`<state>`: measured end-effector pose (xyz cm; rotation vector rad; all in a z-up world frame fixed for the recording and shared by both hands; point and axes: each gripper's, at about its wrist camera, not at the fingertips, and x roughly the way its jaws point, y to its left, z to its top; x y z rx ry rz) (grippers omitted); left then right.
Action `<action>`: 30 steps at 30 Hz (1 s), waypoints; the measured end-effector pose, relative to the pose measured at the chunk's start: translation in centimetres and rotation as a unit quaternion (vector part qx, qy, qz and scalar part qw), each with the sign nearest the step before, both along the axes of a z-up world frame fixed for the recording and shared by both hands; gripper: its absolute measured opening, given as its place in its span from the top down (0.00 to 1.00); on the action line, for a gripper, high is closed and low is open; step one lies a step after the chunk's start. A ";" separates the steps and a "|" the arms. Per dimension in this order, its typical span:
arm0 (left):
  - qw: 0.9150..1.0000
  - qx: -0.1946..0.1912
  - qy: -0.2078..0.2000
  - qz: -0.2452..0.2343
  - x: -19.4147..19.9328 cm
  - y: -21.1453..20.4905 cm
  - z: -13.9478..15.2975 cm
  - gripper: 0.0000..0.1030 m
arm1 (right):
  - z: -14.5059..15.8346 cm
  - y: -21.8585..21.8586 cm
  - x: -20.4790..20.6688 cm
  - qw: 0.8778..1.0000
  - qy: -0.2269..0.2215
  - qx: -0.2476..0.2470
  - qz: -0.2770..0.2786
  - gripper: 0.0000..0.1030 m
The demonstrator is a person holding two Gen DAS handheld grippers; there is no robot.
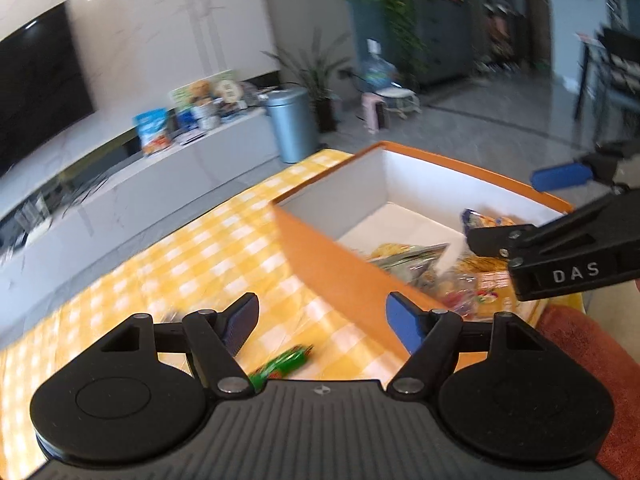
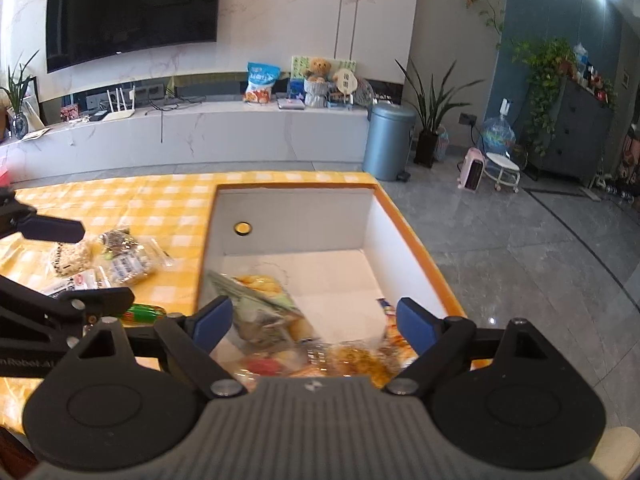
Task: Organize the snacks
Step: 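Withdraw both tools from the box back over the table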
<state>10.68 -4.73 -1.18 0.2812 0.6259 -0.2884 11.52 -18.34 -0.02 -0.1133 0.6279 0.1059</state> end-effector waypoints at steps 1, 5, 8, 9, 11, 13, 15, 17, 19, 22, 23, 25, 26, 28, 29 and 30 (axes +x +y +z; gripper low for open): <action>1.000 -0.010 -0.003 0.014 -0.2 0.7 -0.1 0.17 | 0.0 0.5 -0.3 1.000 -0.005 0.001 0.002 0.16; 0.997 -0.043 -0.022 0.062 -1.6 3.4 -0.7 0.17 | -0.3 2.7 -1.2 1.000 -0.022 0.016 0.003 0.16; 0.992 -0.081 -0.017 0.093 -2.2 5.7 -1.2 0.17 | -0.6 4.6 -2.2 0.999 -0.035 0.034 0.015 0.16; 0.990 -0.092 -0.017 0.103 -2.4 6.5 -1.4 0.17 | -0.7 5.3 -2.4 0.998 -0.040 0.035 0.022 0.16; 0.987 -0.104 -0.020 0.119 -3.0 8.0 -1.8 0.19 | -1.0 6.8 -3.1 0.997 -0.053 0.031 0.040 0.16; 0.985 -0.111 -0.021 0.132 -3.6 9.3 -2.2 0.22 | -1.5 7.9 -3.5 0.996 -0.061 0.027 0.053 0.16; 0.982 -0.118 -0.019 0.145 -4.3 10.4 -2.7 0.26 | -1.9 8.8 -3.5 0.995 -0.063 0.029 0.065 0.16; 0.980 -0.121 -0.019 0.155 -4.7 11.3 -3.1 0.31 | -2.4 9.7 -3.4 0.995 -0.059 0.037 0.073 0.17; 0.979 -0.111 -0.021 0.167 -4.8 12.0 -3.4 0.37 | -2.8 10.3 -3.4 0.994 -0.054 0.050 0.085 0.18; 0.980 -0.101 -0.024 0.169 -5.2 12.5 -4.0 0.39 | -3.6 11.7 -3.1 0.991 -0.049 0.055 0.107 0.22; 0.980 -0.103 -0.024 0.169 -5.2 12.8 -4.2 0.39 | -3.8 12.3 -2.9 0.991 -0.045 0.053 0.115 0.22; 0.980 -0.107 -0.021 0.167 -5.2 13.5 -4.8 0.39 | -4.6 13.5 -2.5 0.990 -0.037 0.046 0.129 0.24; 0.981 -0.104 -0.016 0.165 -4.9 13.8 -5.2 0.39 | -4.9 14.0 -2.3 0.989 -0.032 0.043 0.136 0.24; 0.982 -0.094 -0.009 0.163 -4.6 14.5 -5.7 0.38 | -5.6 14.8 -1.8 0.989 -0.023 0.040 0.143 0.24; 0.983 -0.091 -0.003 0.159 -4.3 14.8 -5.8 0.38 | -5.8 15.0 -1.5 0.988 -0.017 0.038 0.146 0.25; 0.984 -0.088 0.001 0.156 -3.9 15.0 -6.0 0.36 | -6.1 15.3 -1.1 0.988 -0.010 0.036 0.149 0.25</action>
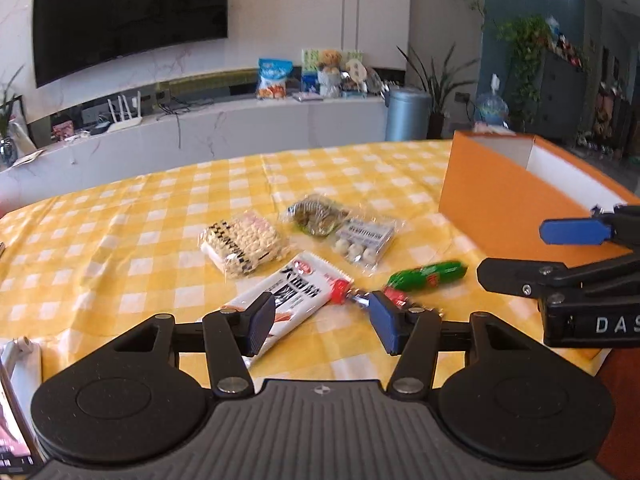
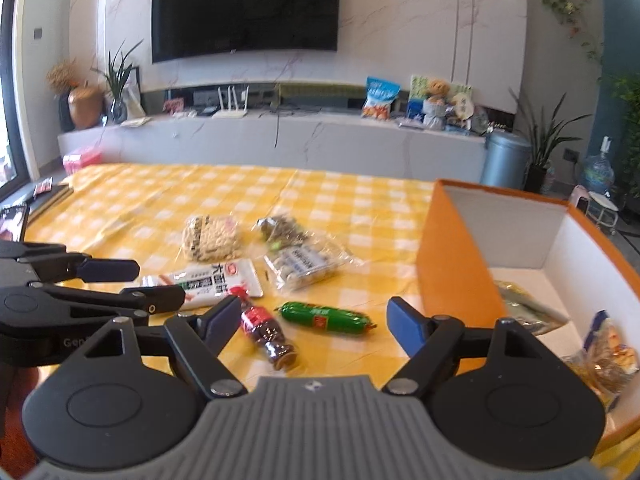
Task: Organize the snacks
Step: 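Withdraw both tools from the box back over the table, then grasp the white peanut bag with the left tool while the right tool grasps the brown snack bag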
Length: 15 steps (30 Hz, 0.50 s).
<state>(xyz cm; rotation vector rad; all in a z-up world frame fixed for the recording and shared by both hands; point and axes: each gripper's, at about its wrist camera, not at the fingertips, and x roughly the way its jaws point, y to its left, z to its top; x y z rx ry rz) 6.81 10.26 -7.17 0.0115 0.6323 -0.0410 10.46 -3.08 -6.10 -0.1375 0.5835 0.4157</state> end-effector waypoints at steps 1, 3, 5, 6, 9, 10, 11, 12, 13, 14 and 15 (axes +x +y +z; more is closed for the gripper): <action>1.000 0.003 0.002 -0.003 0.5 0.3 -0.3 0.35 | -0.2 0.3 0.4 1.000 0.005 -0.004 0.002 0.25; 1.000 0.013 0.004 -0.012 1.0 0.7 -0.4 0.32 | -0.8 0.7 1.4 1.000 0.015 -0.009 0.003 0.25; 1.000 0.024 0.006 -0.017 1.8 1.0 -0.3 0.31 | -1.4 1.0 2.3 1.000 0.028 -0.010 0.006 0.25; 0.999 0.027 0.006 -0.016 2.2 1.2 -0.3 0.31 | -1.6 1.2 2.8 0.999 0.035 -0.010 0.007 0.25; 1.000 0.028 0.006 -0.012 3.7 1.8 -0.3 0.29 | -2.3 1.7 4.1 0.999 0.046 -0.011 0.010 0.25; 1.000 0.027 0.007 -0.005 4.2 2.0 -0.3 0.28 | -2.4 1.8 4.6 0.999 0.048 -0.012 0.011 0.25; 1.000 0.024 0.009 0.003 4.7 2.3 -0.3 0.26 | -2.5 2.0 5.1 0.999 0.050 -0.013 0.012 0.25; 1.000 0.019 0.011 0.012 5.3 2.6 -0.4 0.23 | -2.7 2.3 5.7 0.999 0.051 -0.014 0.012 0.25; 0.999 0.012 0.016 0.024 5.8 2.9 -0.5 0.22 | -2.8 2.6 6.3 0.998 0.052 -0.015 0.012 0.25; 0.999 0.005 0.022 0.038 6.4 3.4 -0.7 0.20 | -2.9 2.8 6.8 0.998 0.052 -0.016 0.011 0.27; 0.998 -0.004 0.029 0.051 7.0 3.9 -0.8 0.18 | -2.9 3.0 7.5 0.998 0.052 -0.017 0.011 0.28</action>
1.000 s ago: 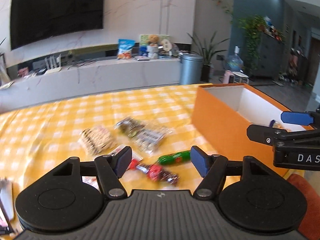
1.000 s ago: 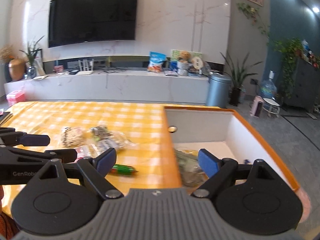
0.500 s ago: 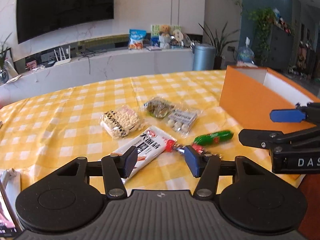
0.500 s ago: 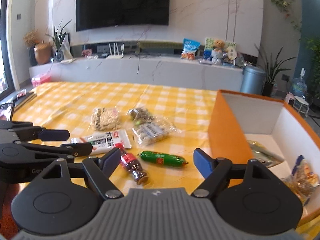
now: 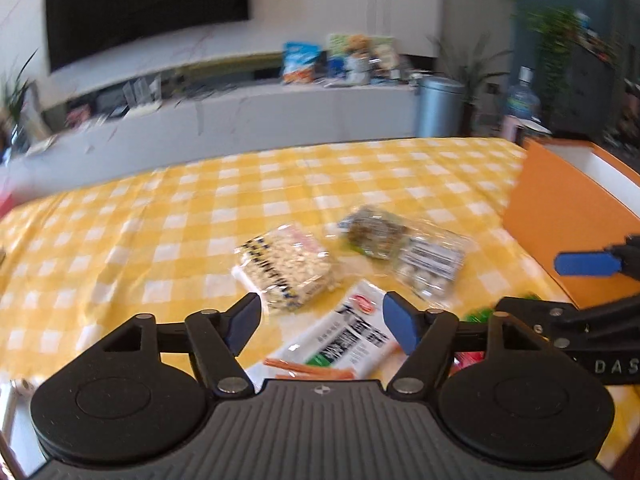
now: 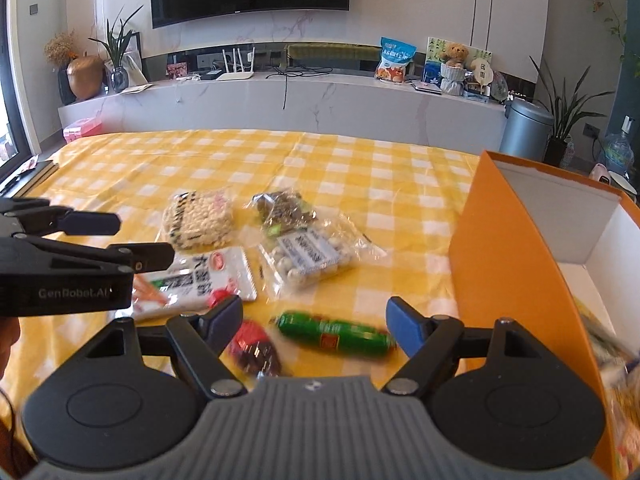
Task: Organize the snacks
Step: 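Grasp the white peanut bag with the left tool while the right tool grasps the brown snack bag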
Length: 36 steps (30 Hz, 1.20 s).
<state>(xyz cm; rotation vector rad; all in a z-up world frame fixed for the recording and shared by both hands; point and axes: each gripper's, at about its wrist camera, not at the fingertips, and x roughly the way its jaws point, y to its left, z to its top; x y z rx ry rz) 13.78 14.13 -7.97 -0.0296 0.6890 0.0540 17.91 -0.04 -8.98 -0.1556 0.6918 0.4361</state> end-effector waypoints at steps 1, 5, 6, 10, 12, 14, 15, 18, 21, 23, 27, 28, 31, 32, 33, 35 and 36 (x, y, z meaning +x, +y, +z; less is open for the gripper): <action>1.000 -0.011 0.006 0.013 0.6 0.5 -0.1 0.17 | -0.1 0.3 0.7 1.000 0.001 -0.001 0.001 0.29; 0.995 -0.068 0.025 0.063 2.8 2.4 -0.3 0.10 | -0.3 1.6 3.2 1.000 0.000 -0.008 0.000 0.30; 0.994 -0.077 0.031 0.076 3.3 2.7 -0.3 0.08 | -0.4 1.9 3.7 1.000 -0.001 -0.009 0.001 0.30; 0.987 -0.090 0.051 0.127 5.4 3.0 -0.8 0.06 | -0.9 3.2 5.6 1.000 0.002 -0.015 0.004 0.30; 0.984 -0.094 0.058 0.142 6.2 3.1 -1.3 0.06 | -1.2 3.8 6.4 1.000 0.003 -0.017 0.008 0.30; 0.982 -0.096 0.060 0.150 6.8 3.1 -1.7 0.06 | -1.5 4.4 7.1 1.000 0.002 -0.022 0.012 0.29; 0.982 -0.095 0.061 0.153 7.1 3.0 -1.9 0.06 | -1.6 4.7 7.4 1.000 0.002 -0.024 0.016 0.29; 0.981 -0.081 0.077 0.156 7.9 2.8 -2.7 0.05 | -2.1 5.3 8.1 0.999 -0.003 -0.038 0.028 0.25; 0.980 -0.083 0.082 0.160 8.5 2.5 -3.0 0.02 | -2.3 5.8 8.7 0.998 -0.009 -0.049 0.037 0.25; 0.981 -0.073 0.082 0.160 8.6 2.3 -2.9 0.02 | -2.4 6.0 9.0 0.998 -0.011 -0.051 0.036 0.25; 0.982 -0.064 0.084 0.157 9.1 2.0 -2.8 0.02 | -2.6 6.7 9.6 0.997 -0.016 -0.053 0.046 0.25; 0.982 -0.062 0.087 0.155 9.2 2.0 -2.8 0.02 | -2.7 7.0 9.7 0.997 -0.019 -0.057 0.049 0.25; 0.983 -0.055 0.093 0.150 10.0 2.2 -2.7 0.02 | -3.0 7.7 9.8 0.996 -0.025 -0.060 0.058 0.25; 0.983 -0.050 0.094 0.148 10.0 2.1 -2.8 0.03 | -3.1 7.9 9.8 0.996 -0.025 -0.060 0.059 0.25; 0.984 -0.046 0.094 0.145 10.0 2.1 -2.8 0.05 | -3.1 8.1 9.9 0.996 -0.025 -0.061 0.061 0.25; 0.986 -0.047 0.090 0.134 9.8 2.3 -2.8 0.08 | -3.2 8.5 9.8 0.995 -0.026 -0.067 0.068 0.25; 0.987 -0.047 0.090 0.127 9.7 2.4 -2.7 0.09 | -3.2 8.6 9.8 0.995 -0.028 -0.069 0.071 0.25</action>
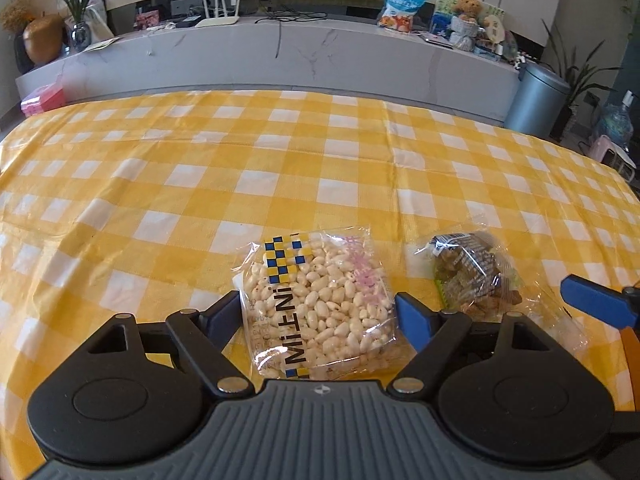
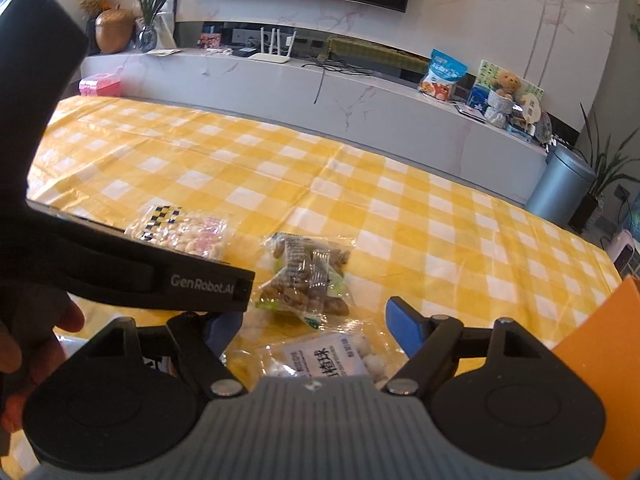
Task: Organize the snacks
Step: 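Grasp the white peanut bag with the left tool while the right tool grasps the brown snack bag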
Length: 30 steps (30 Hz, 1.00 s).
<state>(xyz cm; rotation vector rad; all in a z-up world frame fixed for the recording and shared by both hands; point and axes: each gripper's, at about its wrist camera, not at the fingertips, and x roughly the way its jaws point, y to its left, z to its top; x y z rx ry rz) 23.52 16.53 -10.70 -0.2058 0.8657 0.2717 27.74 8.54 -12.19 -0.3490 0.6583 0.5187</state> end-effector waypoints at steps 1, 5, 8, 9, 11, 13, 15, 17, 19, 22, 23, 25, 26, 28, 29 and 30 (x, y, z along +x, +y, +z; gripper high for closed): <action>1.000 -0.001 0.001 -0.009 -0.2 0.2 0.0 0.09 | 0.0 0.1 0.0 1.000 -0.001 -0.003 0.004 0.25; 0.999 -0.008 0.010 -0.040 -0.9 1.6 0.2 0.09 | -0.4 0.4 0.3 1.000 0.005 -0.009 0.015 0.24; 0.998 -0.017 0.019 -0.056 -1.1 2.6 0.4 0.09 | -0.6 0.7 0.6 1.000 0.009 -0.006 0.021 0.23; 0.998 -0.018 0.024 -0.062 -1.1 2.8 0.4 0.09 | -0.7 0.8 0.7 1.000 0.008 -0.006 0.023 0.23; 0.997 -0.015 0.036 -0.072 -1.1 3.0 0.5 0.08 | -0.8 1.1 1.0 1.000 0.010 -0.010 0.028 0.23; 0.996 -0.018 0.041 -0.071 -1.1 3.2 0.5 0.08 | -0.9 1.4 1.4 0.999 0.010 -0.010 0.029 0.23; 0.996 -0.021 0.041 -0.074 -1.0 3.4 0.5 0.06 | -1.1 1.6 1.6 0.999 0.014 -0.011 0.034 0.24; 0.996 -0.018 0.040 -0.076 -1.1 3.3 0.4 0.06 | -1.3 1.8 1.7 0.999 0.016 -0.014 0.039 0.29; 0.996 -0.012 0.038 -0.078 -1.2 3.3 0.3 0.04 | -1.6 2.0 1.9 0.999 0.013 -0.021 0.038 0.33; 0.997 -0.014 0.036 -0.070 -1.1 3.3 0.3 0.03 | -1.7 1.8 2.0 0.999 0.017 -0.010 0.037 0.37; 0.997 -0.014 0.035 -0.069 -1.1 3.3 0.3 0.03 | -1.7 1.8 2.0 0.999 0.016 -0.010 0.036 0.37; 0.997 -0.015 0.031 -0.067 -1.2 3.3 0.3 0.03 | -1.7 1.7 2.1 0.999 0.017 -0.008 0.036 0.38; 0.997 -0.015 0.028 -0.067 -1.3 3.3 0.3 0.02 | -1.7 1.7 2.1 0.999 0.018 -0.007 0.037 0.38; 0.997 -0.018 0.022 -0.066 -1.8 3.4 0.1 0.02 | -1.7 1.5 2.1 0.999 0.019 -0.006 0.037 0.39; 0.997 -0.020 0.019 -0.067 -2.0 3.6 0.1 0.02 | -1.7 1.5 2.1 0.999 0.020 -0.004 0.036 0.40; 0.997 -0.021 0.017 -0.068 -2.1 3.7 0.1 0.02 | -1.7 1.4 2.1 0.999 0.022 -0.001 0.035 0.40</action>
